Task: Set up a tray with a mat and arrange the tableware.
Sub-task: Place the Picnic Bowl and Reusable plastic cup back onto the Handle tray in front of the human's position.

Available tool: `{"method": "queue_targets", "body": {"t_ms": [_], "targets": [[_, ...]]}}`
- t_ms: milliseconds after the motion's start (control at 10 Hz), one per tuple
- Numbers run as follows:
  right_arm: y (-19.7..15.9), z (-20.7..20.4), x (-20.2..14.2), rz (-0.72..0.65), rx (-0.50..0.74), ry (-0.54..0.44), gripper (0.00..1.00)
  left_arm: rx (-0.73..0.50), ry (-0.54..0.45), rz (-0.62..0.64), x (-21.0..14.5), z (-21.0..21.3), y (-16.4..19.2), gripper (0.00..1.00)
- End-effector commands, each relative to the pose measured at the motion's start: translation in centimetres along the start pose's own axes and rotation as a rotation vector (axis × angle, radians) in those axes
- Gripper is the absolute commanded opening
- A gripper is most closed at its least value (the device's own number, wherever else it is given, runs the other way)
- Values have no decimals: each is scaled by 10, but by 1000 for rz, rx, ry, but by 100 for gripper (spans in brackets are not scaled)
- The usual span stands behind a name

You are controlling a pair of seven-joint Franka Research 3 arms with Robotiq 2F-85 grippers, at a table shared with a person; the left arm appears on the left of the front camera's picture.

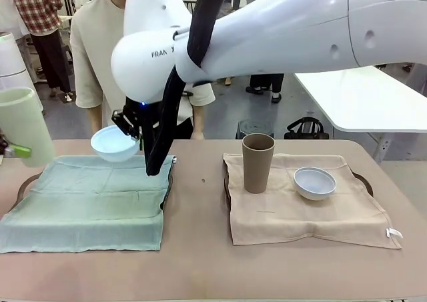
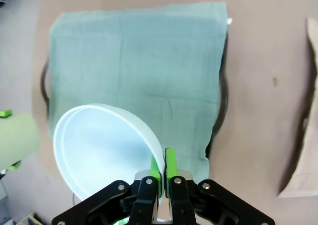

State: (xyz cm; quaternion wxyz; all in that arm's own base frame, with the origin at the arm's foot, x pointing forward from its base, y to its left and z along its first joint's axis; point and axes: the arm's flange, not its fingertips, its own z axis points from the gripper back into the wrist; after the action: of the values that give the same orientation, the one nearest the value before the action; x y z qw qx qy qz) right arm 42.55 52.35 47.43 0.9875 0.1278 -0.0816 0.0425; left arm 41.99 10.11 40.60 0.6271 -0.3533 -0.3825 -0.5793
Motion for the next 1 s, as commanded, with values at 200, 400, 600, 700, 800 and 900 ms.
{"method": "queue_targets", "body": {"t_ms": [200,400,600,700,800,900], "targets": [[-13,-23,-18,-23,18,32,5,25,-2,1,-40,-33,24,81],[-6,-20,-11,-12,9,25,5,-36,20,5,-39,-34,14,81],[-6,-20,-11,-13,9,25,5,-36,20,11,-42,-35,15,81],[-12,-37,-4,-5,33,44,5,-43,3,4,-53,-42,20,81],[-12,-45,-2,5,36,41,5,-38,-3,4,-58,-46,23,81],[-11,-52,2,7,29,30,5,-37,-15,-9,-61,-47,25,81]]}}
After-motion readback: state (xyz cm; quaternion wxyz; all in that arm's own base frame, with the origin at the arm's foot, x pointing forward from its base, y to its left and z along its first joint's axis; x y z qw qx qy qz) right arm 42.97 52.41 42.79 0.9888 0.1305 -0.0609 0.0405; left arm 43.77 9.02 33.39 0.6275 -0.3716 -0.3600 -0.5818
